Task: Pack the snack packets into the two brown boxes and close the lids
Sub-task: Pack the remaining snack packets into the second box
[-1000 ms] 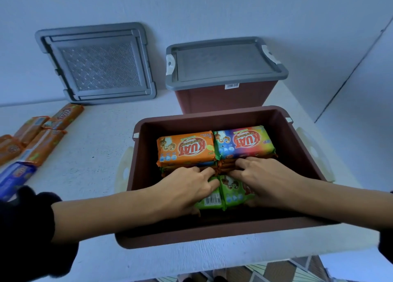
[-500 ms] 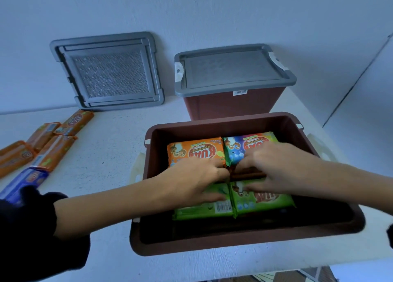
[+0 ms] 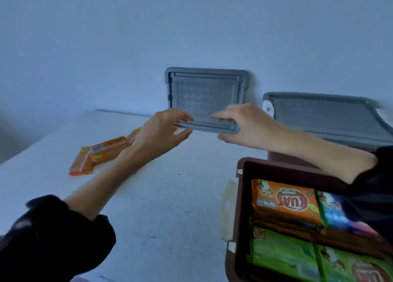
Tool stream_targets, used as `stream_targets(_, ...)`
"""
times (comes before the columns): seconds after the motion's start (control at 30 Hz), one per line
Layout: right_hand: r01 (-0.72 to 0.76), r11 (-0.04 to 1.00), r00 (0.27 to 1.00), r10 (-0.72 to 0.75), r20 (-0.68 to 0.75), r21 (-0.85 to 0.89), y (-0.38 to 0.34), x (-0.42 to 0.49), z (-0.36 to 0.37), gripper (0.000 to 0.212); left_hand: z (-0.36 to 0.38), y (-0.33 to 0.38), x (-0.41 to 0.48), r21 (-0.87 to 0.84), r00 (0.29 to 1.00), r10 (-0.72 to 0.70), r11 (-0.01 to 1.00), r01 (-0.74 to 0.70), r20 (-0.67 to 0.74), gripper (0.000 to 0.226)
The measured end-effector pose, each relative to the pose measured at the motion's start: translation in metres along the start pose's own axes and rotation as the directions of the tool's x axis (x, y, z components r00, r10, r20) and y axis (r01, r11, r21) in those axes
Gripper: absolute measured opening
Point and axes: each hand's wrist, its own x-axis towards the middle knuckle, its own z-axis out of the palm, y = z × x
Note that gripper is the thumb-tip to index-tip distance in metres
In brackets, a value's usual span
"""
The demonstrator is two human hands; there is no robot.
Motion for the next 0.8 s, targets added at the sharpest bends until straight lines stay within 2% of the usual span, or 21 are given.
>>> stream_targets(0.07, 0.043, 0.999, 0.999, -0.043, 0.008, 0.034, -0.014, 0.034, 0.018, 0.052, -0.011, -0.036, -0.011, 0.099, 0.984, -0.179, 0.979, 0.176, 0.019, 0.028)
stream_targets(0.17, 0.084, 0.995, 0.995, -0.088, 0.054, 0.060, -0.038, 0.082, 0.053, 0.051, -0.023, -0.085, -0.036, 0.167, 0.914, -0.401, 0.907, 0.386, 0.065, 0.036)
stream_targets(0.3, 0.120, 0.989, 0.980, -0.132, 0.148, 0.083, -0.064, 0.133, 0.108, 0.052, -0.022, -0.142, -0.068, 0.214, 0.818, -0.569, 0.812, 0.543, 0.080, 0.045)
stream_targets(0.53, 0.217, 0.972, 0.917, -0.235, 0.322, 0.091, -0.085, 0.179, 0.180, 0.049, 0.004, -0.189, -0.095, 0.164, 0.729, -0.671, 0.741, 0.652, 0.134, 0.048)
stream_targets(0.63, 0.217, 0.973, 0.896, -0.233, 0.378, 0.083, -0.079, 0.186, 0.204, 0.054, 0.017, -0.190, -0.096, 0.103, 0.715, -0.680, 0.732, 0.673, 0.161, 0.043)
stream_targets(0.7, 0.258, 0.964, 0.877, -0.261, 0.403, 0.064, -0.073, 0.187, 0.213, 0.055, 0.023, -0.187, -0.097, 0.077, 0.718, -0.669, 0.740, 0.669, 0.191, 0.049)
stream_targets(0.73, 0.283, 0.958, 0.859, -0.272, 0.434, 0.041, -0.071, 0.186, 0.214, 0.060, 0.027, -0.185, -0.098, 0.083, 0.720, -0.661, 0.746, 0.660, 0.210, 0.055)
stream_targets(0.8, 0.335, 0.942, 0.815, -0.289, 0.502, -0.002, -0.064, 0.188, 0.216, 0.090, 0.031, -0.181, -0.101, 0.144, 0.729, -0.647, 0.762, 0.631, 0.223, 0.069)
